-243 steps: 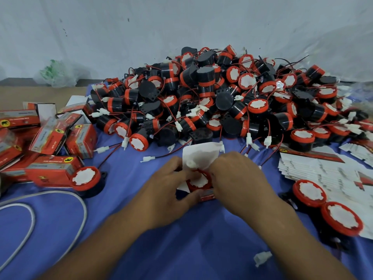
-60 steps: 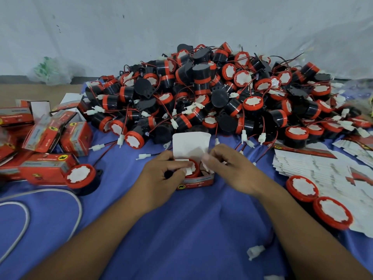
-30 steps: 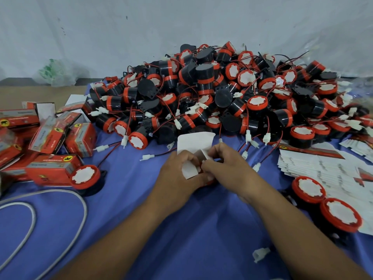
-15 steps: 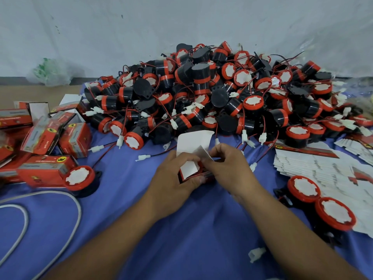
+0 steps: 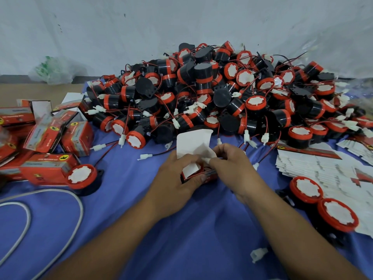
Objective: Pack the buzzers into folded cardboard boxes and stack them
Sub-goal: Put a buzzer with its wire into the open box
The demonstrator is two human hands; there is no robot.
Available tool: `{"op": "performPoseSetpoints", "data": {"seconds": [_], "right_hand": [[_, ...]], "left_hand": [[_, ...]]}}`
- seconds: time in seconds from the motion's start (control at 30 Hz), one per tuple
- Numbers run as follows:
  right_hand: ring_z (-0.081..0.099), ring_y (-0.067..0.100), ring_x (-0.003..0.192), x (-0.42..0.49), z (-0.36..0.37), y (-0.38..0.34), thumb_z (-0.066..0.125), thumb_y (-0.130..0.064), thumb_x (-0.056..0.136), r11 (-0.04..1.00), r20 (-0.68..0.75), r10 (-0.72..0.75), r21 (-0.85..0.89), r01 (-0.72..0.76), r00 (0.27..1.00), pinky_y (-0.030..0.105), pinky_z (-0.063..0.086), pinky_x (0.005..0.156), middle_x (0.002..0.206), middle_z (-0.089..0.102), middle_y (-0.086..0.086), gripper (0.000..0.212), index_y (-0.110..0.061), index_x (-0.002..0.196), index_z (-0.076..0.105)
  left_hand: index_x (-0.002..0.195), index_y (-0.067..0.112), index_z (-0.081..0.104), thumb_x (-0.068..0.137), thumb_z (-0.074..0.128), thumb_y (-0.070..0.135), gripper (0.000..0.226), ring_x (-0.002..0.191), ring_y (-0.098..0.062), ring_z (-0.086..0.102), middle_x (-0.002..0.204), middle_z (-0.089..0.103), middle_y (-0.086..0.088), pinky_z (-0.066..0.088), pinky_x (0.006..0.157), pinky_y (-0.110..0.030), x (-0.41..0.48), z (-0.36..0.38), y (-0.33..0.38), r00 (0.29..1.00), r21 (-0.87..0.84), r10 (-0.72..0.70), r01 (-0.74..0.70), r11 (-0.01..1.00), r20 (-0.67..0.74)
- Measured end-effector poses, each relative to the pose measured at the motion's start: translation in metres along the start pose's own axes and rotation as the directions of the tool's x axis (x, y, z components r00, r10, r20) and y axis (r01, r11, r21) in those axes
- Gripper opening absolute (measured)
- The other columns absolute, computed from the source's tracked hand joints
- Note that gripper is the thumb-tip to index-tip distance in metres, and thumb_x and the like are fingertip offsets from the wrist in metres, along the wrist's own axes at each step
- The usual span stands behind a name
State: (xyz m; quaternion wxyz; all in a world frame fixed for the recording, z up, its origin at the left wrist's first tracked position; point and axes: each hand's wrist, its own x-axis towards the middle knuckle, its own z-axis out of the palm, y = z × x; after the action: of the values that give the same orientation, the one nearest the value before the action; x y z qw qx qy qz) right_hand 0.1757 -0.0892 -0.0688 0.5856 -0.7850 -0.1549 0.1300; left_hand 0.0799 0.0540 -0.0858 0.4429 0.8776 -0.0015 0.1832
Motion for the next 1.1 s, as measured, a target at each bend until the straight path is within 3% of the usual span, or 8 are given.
{"op": "performPoseSetpoints", "data": {"seconds": [0.2, 0.37, 0.5, 0.67, 0.8, 0.93, 1.0, 1.1], "right_hand": [[0.067, 0.019, 0.073, 0.001, 0.004, 0.005, 0.076, -0.009, 0.084, 0.996, -0.055, 0.032, 0.087, -0.027, 0.998, 0.041, 0.060, 0.068, 0.079, 0.071, 0.004, 0.013, -0.012, 0.089, 0.064], [0.064, 0.014, 0.067, 0.003, 0.004, 0.010, 0.076, -0.022, 0.087, 0.984, -0.091, -0.120, -0.143, 0.107, 0.989, 0.028, 0.055, 0.056, 0.078, 0.068, -0.004, 0.014, -0.020, 0.084, 0.063], [0.059, 0.010, 0.056, 0.002, -0.009, 0.007, 0.080, -0.031, 0.082, 0.957, 0.036, -0.218, -0.188, 0.221, 0.975, 0.028, 0.050, 0.052, 0.070, 0.067, -0.004, 0.017, -0.027, 0.078, 0.063], [0.064, 0.007, 0.078, 0.003, -0.026, 0.004, 0.074, -0.028, 0.087, 0.937, 0.189, -0.240, -0.210, 0.278, 0.952, 0.028, 0.055, 0.071, 0.090, 0.069, -0.010, 0.008, -0.026, 0.088, 0.067], [0.065, -0.002, 0.104, -0.001, -0.036, 0.001, 0.062, -0.033, 0.097, 0.973, 0.392, -0.207, -0.010, 0.230, 0.896, 0.018, 0.051, 0.088, 0.113, 0.070, -0.017, 0.021, -0.029, 0.114, 0.074], [0.066, 0.004, 0.102, 0.004, -0.032, 0.008, 0.069, -0.024, 0.094, 0.954, 0.314, -0.246, -0.087, 0.285, 0.917, 0.025, 0.053, 0.092, 0.111, 0.069, -0.012, 0.017, -0.027, 0.110, 0.075], [0.067, 0.009, 0.099, 0.007, -0.030, 0.010, 0.073, -0.020, 0.090, 0.972, 0.317, -0.192, -0.072, 0.226, 0.929, 0.028, 0.056, 0.086, 0.109, 0.070, -0.009, 0.017, -0.026, 0.106, 0.069], [0.067, 0.014, 0.097, 0.008, -0.029, 0.010, 0.077, -0.017, 0.086, 0.987, 0.308, -0.162, 0.025, 0.162, 0.938, 0.032, 0.059, 0.079, 0.107, 0.068, -0.008, 0.050, -0.030, 0.122, 0.044]], "left_hand": [[0.122, 0.032, 0.064, 0.088, 0.074, 0.028, 0.035, 0.115, -0.004, 0.051, 0.124, 0.051, 0.011, 0.040, 0.097, -0.014, -0.001, 0.000, 0.003, 0.999, 0.054, 0.042, -0.043, 0.998, 0.023], [0.130, 0.036, 0.051, 0.091, 0.069, 0.033, 0.043, 0.121, -0.009, 0.050, 0.129, 0.050, 0.011, 0.044, 0.100, -0.029, -0.001, 0.001, 0.002, 0.997, 0.037, 0.067, -0.069, 0.997, 0.045], [0.141, 0.036, 0.035, 0.090, 0.055, 0.047, 0.055, 0.124, -0.014, 0.046, 0.137, 0.043, 0.010, 0.042, 0.104, -0.041, -0.002, 0.002, -0.004, 0.997, 0.085, -0.022, 0.016, 0.996, 0.073], [0.155, 0.030, 0.027, 0.093, 0.039, 0.063, 0.071, 0.143, -0.016, 0.028, 0.154, 0.027, 0.006, 0.029, 0.117, -0.044, -0.005, 0.004, -0.007, 0.992, 0.208, -0.033, 0.008, 0.978, 0.118], [0.148, 0.034, 0.041, 0.099, 0.032, 0.050, 0.052, 0.136, -0.010, 0.030, 0.142, 0.037, 0.008, 0.027, 0.118, -0.037, -0.003, 0.002, -0.004, 0.997, 0.108, -0.029, 0.022, 0.994, 0.069], [0.135, 0.044, 0.043, 0.097, 0.048, 0.040, 0.039, 0.124, -0.003, 0.037, 0.128, 0.043, 0.012, 0.036, 0.109, -0.031, -0.005, -0.001, -0.007, 0.999, 0.062, 0.033, -0.032, 0.998, -0.018], [0.126, 0.054, 0.032, 0.089, 0.065, 0.036, 0.052, 0.119, 0.002, 0.045, 0.129, 0.048, 0.018, 0.043, 0.100, -0.027, -0.004, -0.004, -0.006, 0.994, -0.031, 0.019, -0.023, 0.999, -0.108], [0.134, 0.060, 0.019, 0.082, 0.073, 0.032, 0.080, 0.118, -0.001, 0.055, 0.130, 0.057, 0.018, 0.045, 0.093, -0.020, -0.002, -0.008, -0.006, 0.987, -0.127, 0.024, -0.045, 0.991, -0.159]]}}
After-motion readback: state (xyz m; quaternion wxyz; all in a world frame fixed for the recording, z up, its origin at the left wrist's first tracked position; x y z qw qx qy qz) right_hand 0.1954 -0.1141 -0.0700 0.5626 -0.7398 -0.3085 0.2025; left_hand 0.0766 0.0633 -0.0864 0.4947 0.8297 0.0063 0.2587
